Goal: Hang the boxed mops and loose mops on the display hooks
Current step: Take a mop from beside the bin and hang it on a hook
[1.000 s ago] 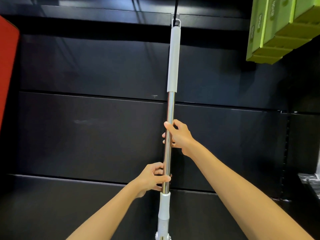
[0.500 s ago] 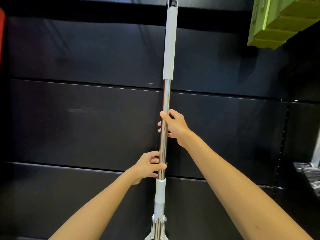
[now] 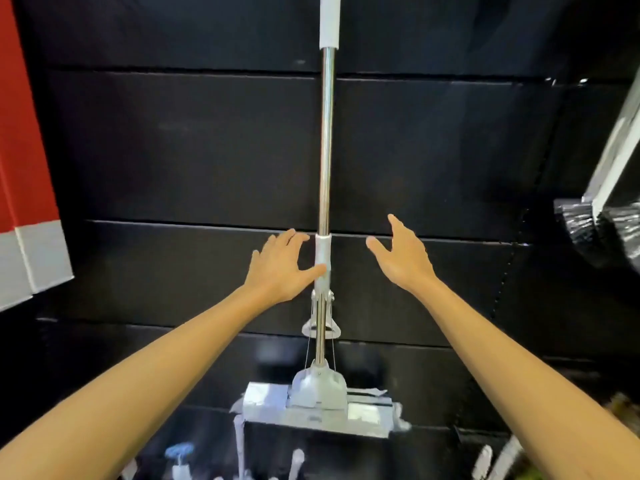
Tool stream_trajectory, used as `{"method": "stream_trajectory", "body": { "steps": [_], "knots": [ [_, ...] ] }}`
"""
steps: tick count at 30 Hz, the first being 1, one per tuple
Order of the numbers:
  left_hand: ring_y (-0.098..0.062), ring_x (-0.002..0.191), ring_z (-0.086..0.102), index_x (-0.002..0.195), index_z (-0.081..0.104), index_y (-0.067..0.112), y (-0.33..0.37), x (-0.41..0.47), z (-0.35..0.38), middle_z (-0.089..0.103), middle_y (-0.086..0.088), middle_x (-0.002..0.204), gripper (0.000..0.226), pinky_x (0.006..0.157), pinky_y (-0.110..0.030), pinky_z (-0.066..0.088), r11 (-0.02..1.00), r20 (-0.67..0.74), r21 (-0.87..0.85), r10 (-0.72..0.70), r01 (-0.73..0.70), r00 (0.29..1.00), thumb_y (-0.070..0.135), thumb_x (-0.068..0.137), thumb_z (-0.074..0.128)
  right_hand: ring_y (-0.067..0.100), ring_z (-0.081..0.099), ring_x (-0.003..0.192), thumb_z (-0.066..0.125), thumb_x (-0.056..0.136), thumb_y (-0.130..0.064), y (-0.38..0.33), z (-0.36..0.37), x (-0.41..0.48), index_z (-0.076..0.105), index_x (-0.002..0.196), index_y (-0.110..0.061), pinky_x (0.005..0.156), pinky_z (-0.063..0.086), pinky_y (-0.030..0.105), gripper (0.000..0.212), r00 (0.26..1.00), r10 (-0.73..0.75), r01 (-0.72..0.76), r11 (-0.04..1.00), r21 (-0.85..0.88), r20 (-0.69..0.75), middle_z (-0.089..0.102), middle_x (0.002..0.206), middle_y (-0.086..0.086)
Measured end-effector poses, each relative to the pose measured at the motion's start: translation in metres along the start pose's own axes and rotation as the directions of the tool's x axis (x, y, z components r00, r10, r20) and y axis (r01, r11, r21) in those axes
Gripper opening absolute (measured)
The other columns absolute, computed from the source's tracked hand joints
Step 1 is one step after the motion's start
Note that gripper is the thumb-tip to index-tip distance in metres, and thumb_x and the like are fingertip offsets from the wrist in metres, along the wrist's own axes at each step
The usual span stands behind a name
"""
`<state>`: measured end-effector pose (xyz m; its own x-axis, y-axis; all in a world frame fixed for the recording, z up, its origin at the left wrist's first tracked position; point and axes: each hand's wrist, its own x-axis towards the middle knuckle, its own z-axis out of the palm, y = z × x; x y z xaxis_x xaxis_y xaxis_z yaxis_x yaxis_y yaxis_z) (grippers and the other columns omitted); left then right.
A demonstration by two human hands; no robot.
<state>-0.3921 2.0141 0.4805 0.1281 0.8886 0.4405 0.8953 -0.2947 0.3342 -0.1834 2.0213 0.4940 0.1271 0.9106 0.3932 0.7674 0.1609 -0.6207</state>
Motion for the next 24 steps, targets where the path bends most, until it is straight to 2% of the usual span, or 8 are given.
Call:
{"method": "stream_trajectory", "body": {
  "steps": [2, 4, 7, 12, 16, 18, 20, 24],
  "knots": [
    [-0.033, 0.144, 0.017, 0.144, 0.031, 0.026, -0.004, -0.039, 0.012, 0.017, -0.002, 0.159, 0.072, 0.112, -0.060, 0.022, 0.997, 0.039, 0.070, 0.012, -0.015, 0.999, 0.061, 0.084, 0.052, 0.031, 0.032, 0.140, 0.051, 0.094, -0.045, 0.022, 0.005, -0.042, 0.022, 0.150, -0.017, 0.112, 0.031, 0.053, 0.070, 1.000, 0.011, -0.010, 0.997, -0.073, 0.017, 0.035, 0.153, 0.007],
    [-0.035, 0.145, 0.013, 0.145, 0.028, 0.027, -0.006, -0.079, 0.024, 0.014, -0.003, 0.159, 0.073, 0.112, -0.061, 0.022, 0.995, 0.075, 0.090, 0.025, -0.031, 0.997, 0.061, 0.084, 0.052, 0.030, 0.033, 0.140, 0.051, 0.094, -0.044, 0.039, 0.008, -0.089, 0.025, 0.150, -0.016, 0.112, 0.032, 0.052, 0.068, 1.000, 0.009, -0.005, 0.991, -0.132, 0.027, 0.036, 0.153, 0.007],
    [-0.035, 0.145, 0.012, 0.146, 0.027, 0.027, -0.004, -0.141, 0.042, 0.014, -0.003, 0.160, 0.073, 0.114, -0.061, 0.018, 0.990, 0.163, 0.128, 0.031, -0.052, 0.986, 0.061, 0.085, 0.050, 0.033, 0.030, 0.141, 0.050, 0.095, -0.043, 0.061, 0.009, -0.162, 0.024, 0.150, -0.016, 0.113, 0.029, 0.052, 0.066, 0.998, 0.027, -0.014, 0.979, -0.206, 0.059, 0.035, 0.153, 0.009],
    [-0.038, 0.145, 0.013, 0.146, 0.030, 0.023, -0.002, -0.239, 0.064, 0.021, -0.008, 0.158, 0.073, 0.111, -0.064, 0.011, 0.971, 0.246, 0.165, 0.126, -0.170, 0.961, 0.062, 0.086, 0.047, 0.036, 0.017, 0.145, 0.045, 0.096, -0.044, 0.086, 0.011, -0.300, 0.018, 0.152, -0.018, 0.116, 0.018, 0.054, 0.067, 0.982, 0.159, -0.119, 0.944, -0.308, 0.107, 0.025, 0.157, 0.010],
    [-0.037, 0.142, 0.021, 0.143, 0.036, 0.021, -0.005, -0.312, 0.073, 0.029, -0.010, 0.154, 0.083, 0.109, -0.065, 0.018, 0.955, 0.318, 0.174, 0.175, -0.238, 0.932, 0.071, 0.079, 0.027, 0.037, 0.018, 0.145, 0.044, 0.096, -0.046, 0.088, 0.009, -0.405, 0.018, 0.152, -0.018, 0.116, 0.020, 0.054, 0.068, 0.963, 0.256, -0.204, 0.897, -0.392, 0.087, 0.025, 0.157, 0.012],
    [-0.037, 0.140, 0.027, 0.141, 0.041, 0.019, -0.008, -0.347, 0.076, 0.034, -0.010, 0.152, 0.086, 0.107, -0.066, 0.023, 0.945, 0.345, 0.153, 0.224, -0.290, 0.912, 0.072, 0.076, 0.022, 0.036, 0.017, 0.145, 0.043, 0.096, -0.047, 0.084, 0.007, -0.454, 0.018, 0.153, -0.019, 0.115, 0.020, 0.054, 0.068, 0.946, 0.317, -0.261, 0.872, -0.415, 0.072, 0.025, 0.157, 0.011],
    [-0.036, 0.140, 0.028, 0.142, 0.040, 0.019, -0.010, -0.382, 0.077, 0.034, -0.010, 0.152, 0.090, 0.108, -0.064, 0.019, 0.938, 0.393, 0.115, 0.259, -0.327, 0.882, 0.073, 0.073, 0.019, 0.036, 0.018, 0.145, 0.044, 0.096, -0.047, 0.076, 0.005, -0.504, 0.018, 0.153, -0.022, 0.114, 0.020, 0.056, 0.067, 0.922, 0.386, -0.332, 0.835, -0.439, 0.038, 0.025, 0.157, 0.011],
    [-0.036, 0.140, 0.027, 0.143, 0.039, 0.019, -0.005, -0.457, 0.075, 0.034, -0.011, 0.152, 0.087, 0.109, -0.062, 0.018, 0.894, 0.486, -0.004, 0.393, -0.448, 0.780, 0.073, 0.076, 0.025, 0.033, 0.013, 0.147, 0.042, 0.096, -0.048, 0.050, 0.002, -0.608, 0.014, 0.152, -0.025, 0.117, 0.016, 0.051, 0.066, 0.819, 0.573, -0.522, 0.720, -0.456, -0.032, 0.020, 0.159, 0.007]
  ]
}}
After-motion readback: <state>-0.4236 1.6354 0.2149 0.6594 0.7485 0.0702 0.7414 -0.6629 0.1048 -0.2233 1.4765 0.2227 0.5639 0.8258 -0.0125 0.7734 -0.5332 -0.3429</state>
